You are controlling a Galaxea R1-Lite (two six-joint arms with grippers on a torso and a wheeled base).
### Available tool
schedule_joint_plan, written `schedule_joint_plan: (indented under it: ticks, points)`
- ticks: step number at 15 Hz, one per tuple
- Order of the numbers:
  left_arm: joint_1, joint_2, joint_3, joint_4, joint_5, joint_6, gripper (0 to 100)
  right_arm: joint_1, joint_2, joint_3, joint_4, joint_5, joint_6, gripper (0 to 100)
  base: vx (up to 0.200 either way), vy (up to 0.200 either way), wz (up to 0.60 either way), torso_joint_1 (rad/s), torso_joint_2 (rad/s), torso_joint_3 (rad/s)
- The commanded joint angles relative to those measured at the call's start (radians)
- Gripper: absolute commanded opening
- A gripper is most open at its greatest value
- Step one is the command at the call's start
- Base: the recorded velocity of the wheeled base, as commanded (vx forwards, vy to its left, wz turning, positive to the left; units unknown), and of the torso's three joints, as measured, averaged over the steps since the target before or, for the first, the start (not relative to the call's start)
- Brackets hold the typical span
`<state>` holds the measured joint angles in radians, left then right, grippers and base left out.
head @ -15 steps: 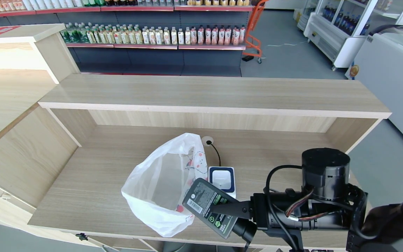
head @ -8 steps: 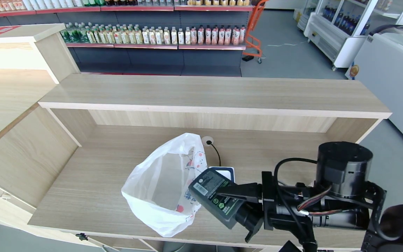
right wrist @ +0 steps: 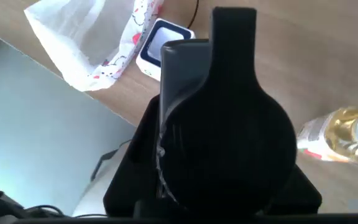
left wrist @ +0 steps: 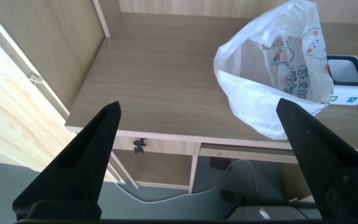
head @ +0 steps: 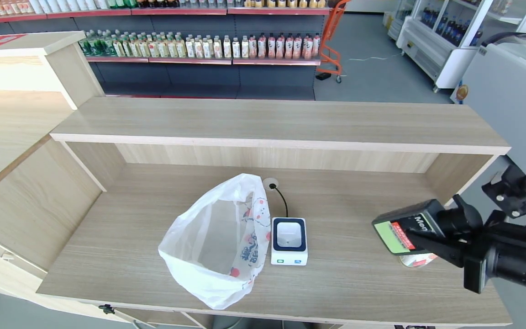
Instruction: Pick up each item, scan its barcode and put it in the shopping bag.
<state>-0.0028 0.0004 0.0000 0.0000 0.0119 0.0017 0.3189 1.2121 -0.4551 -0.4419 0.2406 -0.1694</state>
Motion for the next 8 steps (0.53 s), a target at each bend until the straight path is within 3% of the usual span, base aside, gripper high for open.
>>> schedule_joint_plan:
  ticks: [1, 5, 8]
  points:
    - [0.000, 0.000, 0.000, 0.000, 0.000, 0.000, 100, -0.084, -0.039, -0.065, 0.193, -0.023, 0.315, 0, 0.000, 0.000, 0.00, 0.000, 0.00, 0.000]
    - [0.000, 0.000, 0.000, 0.000, 0.000, 0.000, 100, -0.055, 0.096, -0.195, 0.232, -0.021, 0.577, 0, 0.000, 0.000, 0.00, 0.000, 0.00, 0.000]
    - [0.000, 0.000, 0.000, 0.000, 0.000, 0.001, 100, -0.055, 0.127, -0.218, 0.233, -0.021, 0.626, 0, 0.000, 0.000, 0.00, 0.000, 0.00, 0.000]
